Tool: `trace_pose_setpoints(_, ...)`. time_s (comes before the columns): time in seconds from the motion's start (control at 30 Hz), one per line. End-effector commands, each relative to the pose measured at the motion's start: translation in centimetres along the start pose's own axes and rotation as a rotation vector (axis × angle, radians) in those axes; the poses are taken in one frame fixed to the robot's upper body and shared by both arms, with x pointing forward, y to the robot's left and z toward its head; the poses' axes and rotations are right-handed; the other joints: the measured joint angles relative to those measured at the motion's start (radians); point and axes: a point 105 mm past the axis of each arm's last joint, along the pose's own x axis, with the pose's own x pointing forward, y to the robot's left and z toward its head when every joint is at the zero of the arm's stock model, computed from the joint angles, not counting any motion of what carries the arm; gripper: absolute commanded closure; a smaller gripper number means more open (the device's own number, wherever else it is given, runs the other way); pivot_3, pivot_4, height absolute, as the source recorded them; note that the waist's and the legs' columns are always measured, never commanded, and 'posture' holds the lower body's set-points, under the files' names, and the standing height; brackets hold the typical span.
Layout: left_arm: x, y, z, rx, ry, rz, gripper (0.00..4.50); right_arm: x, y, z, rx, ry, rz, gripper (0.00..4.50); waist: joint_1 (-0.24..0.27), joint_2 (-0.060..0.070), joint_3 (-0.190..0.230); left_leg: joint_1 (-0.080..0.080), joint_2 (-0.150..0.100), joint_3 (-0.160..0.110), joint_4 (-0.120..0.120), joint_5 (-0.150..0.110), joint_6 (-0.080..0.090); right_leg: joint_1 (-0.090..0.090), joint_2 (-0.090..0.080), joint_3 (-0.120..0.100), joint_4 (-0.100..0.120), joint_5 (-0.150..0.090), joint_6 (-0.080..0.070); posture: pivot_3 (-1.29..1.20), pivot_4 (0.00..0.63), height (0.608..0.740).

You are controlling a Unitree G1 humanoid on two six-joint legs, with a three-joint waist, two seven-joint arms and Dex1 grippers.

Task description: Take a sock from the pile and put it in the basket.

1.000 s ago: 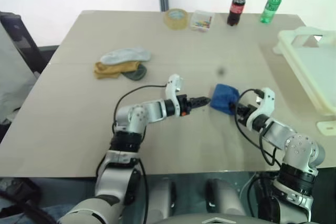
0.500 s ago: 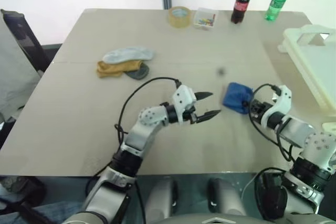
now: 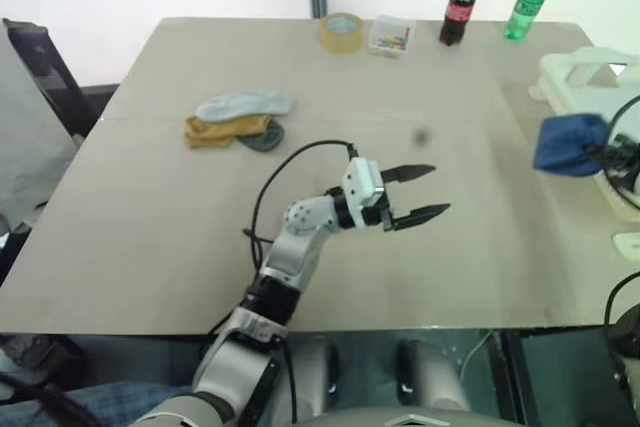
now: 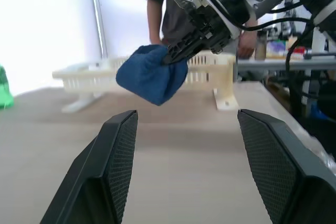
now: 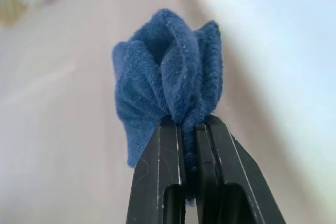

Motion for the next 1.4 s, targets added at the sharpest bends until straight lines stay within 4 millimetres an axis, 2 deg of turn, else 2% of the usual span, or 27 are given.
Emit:
trace_pose_setpoints(0.03,1.3,0.0,1.3,0.036,-0.064,-0.007,1.23,-1.0,-1.7,2.9,0.094,-0.066,-0.054,4.4,-0.001,0.0,0.0,0.0,0.0,0.0,0.0,0.0,0.0,0.0,0.0,0.001,0.0,0.0,0.0,0.0,0.15,0.74)
trace_pose_setpoints(0.23,2.6,0.5,1.7,0.042,-0.092,0.009,1.23,0.0,-5.9,6.0,0.268,-0.143,-0.161,4.4,0.004,0.0,0.0,0.0,0.0,0.003,0.0,0.0,0.0,-0.001,0.001,0.003,0.0,0.0,0.001,0.0,0.15,0.74)
trace_pose_setpoints(0.37,3.1,1.2,2.3,0.023,-0.129,0.045,1.23,1.5,-8.1,6.8,0.388,-0.198,-0.209,4.4,0.003,0.0,0.0,0.001,0.0,0.005,0.0,-0.001,0.001,-0.001,0.001,0.005,-0.001,0.001,0.001,0.0,0.15,0.74)
trace_pose_setpoints(0.47,3.2,1.2,2.2,0.036,-0.122,0.041,1.23,2.6,-9.0,6.4,0.477,-0.209,-0.22,4.4,0.001,0.0,0.0,0.001,0.0,0.006,0.0,-0.001,0.001,-0.001,0.002,0.007,-0.001,0.001,0.002,0.0,0.15,0.74)
trace_pose_setpoints(0.5,3.3,1.2,2.2,0.038,-0.12,0.042,1.23,2.9,-9.3,6.2,0.496,-0.21,-0.228,3.66,0.001,0.0,0.0,0.001,0.0,0.006,0.0,-0.001,0.001,-0.001,0.002,0.007,-0.001,0.001,0.002,0.0,0.15,0.74)
trace_pose_setpoints(0.53,3.2,1.3,2.2,0.04,-0.118,0.047,1.23,3.1,-9.4,6.1,0.512,-0.211,-0.231,3.26,0.001,0.0,0.0,0.001,0.0,0.006,0.0,-0.001,0.001,-0.001,0.002,0.007,-0.001,0.001,0.002,0.0,0.15,0.74)
trace_pose_setpoints(0.57,3.1,1.3,2.2,0.041,-0.117,0.051,1.23,3.3,-9.5,6.0,0.523,-0.213,-0.232,2.63,0.001,0.0,0.0,0.001,0.0,0.006,0.0,-0.001,0.001,-0.001,0.002,0.007,-0.002,0.001,0.002,0.0,0.15,0.74)
trace_pose_setpoints(0.6,3.0,1.4,2.1,0.043,-0.114,0.057,1.23,3.3,-9.6,6.1,0.529,-0.22,-0.234,2.37,0.001,0.0,0.0,0.001,0.0,0.006,0.0,-0.001,0.001,-0.001,0.002,0.007,-0.002,0.001,0.002,0.0,0.15,0.74)
trace_pose_setpoints(0.77,2.3,1.9,1.9,0.032,-0.101,0.1,1.23,2.4,-10.2,6.8,0.498,-0.236,-0.267,0.14,0.01,0.001,0.0,0.0,0.0,0.006,0.0,-0.001,0.002,-0.001,0.002,0.008,-0.002,0.001,0.002,0.0,0.15,0.74)
trace_pose_setpoints(0.8,2.3,2.0,1.9,0.023,-0.103,0.11,1.23,2.0,-10.4,6.8,0.486,-0.23,-0.274,0.02,0.012,0.001,0.0,0.0,0.0,0.006,0.0,-0.001,0.002,-0.001,0.002,0.008,-0.002,0.001,0.002,0.0,0.15,0.74)
trace_pose_setpoints(0.93,2.0,2.4,1.7,0.036,-0.082,0.133,1.23,0.4,-10.8,7.2,0.417,-0.211,-0.301,0.02,0.012,0.001,0.0,0.0,0.0,0.006,0.0,-0.001,0.002,-0.001,0.002,0.008,-0.002,0.001,0.002,0.0,0.15,0.74)
trace_pose_setpoints(1.0,1.5,3.0,1.6,0.042,-0.062,0.164,1.23,-0.6,-10.1,7.5,0.334,-0.206,-0.298,0.02,0.012,0.001,0.0,0.0,0.001,0.006,0.0,-0.001,0.002,-0.001,0.002,0.007,-0.002,0.001,0.002,0.0,0.15,0.74)
trace_pose_setpoints(1.03,1.1,3.4,1.5,0.045,-0.046,0.185,1.23,-1.1,-9.2,7.8,0.279,-0.205,-0.266,0.02,0.012,0.001,0.0,0.0,0.001,0.006,0.0,-0.001,0.002,-0.001,0.002,0.008,-0.002,0.001,0.002,0.0,0.15,0.74)
trace_pose_setpoints(1.1,0.1,4.1,1.2,0.065,0.005,0.23,1.23,-1.7,-6.4,7.7,0.126,-0.198,-0.162,0.02,0.012,0.001,0.0,0.0,0.001,0.006,0.0,-0.001,0.002,-0.001,0.002,0.008,-0.002,0.001,0.002,0.0,0.15,0.74)
trace_pose_setpoints(1.17,-1.3,4.9,0.7,0.081,0.067,0.284,1.23,-1.8,-3.3,6.7,-0.043,-0.22,-0.038,0.02,0.005,0.002,-0.001,0.0,0.003,0.005,0.001,-0.001,0.002,-0.002,0.002,0.007,0.0,0.001,0.002,0.0,0.15,0.74)
trace_pose_setpoints(1.27,-3.7,5.7,0.3,0.076,0.149,0.388,1.23,-1.4,0.4,3.3,-0.162,-0.242,0.156,0.02,-0.008,0.0,-0.002,0.002,0.005,0.004,0.002,-0.001,0.002,0.0,0.004,0.007,0.001,0.001,0.002,0.0,0.15,0.74)
trace_pose_setpoints(1.4,-7.2,5.5,-0.1,0.051,0.254,0.515,1.23,-0.9,2.4,-3.6,-0.229,-0.145,0.345,0.02,-0.002,0.002,-0.002,0.002,0.006,0.002,0.006,-0.001,0.002,0.002,0.003,0.004,0.002,0.002,0.003,0.0,0.15,0.74)
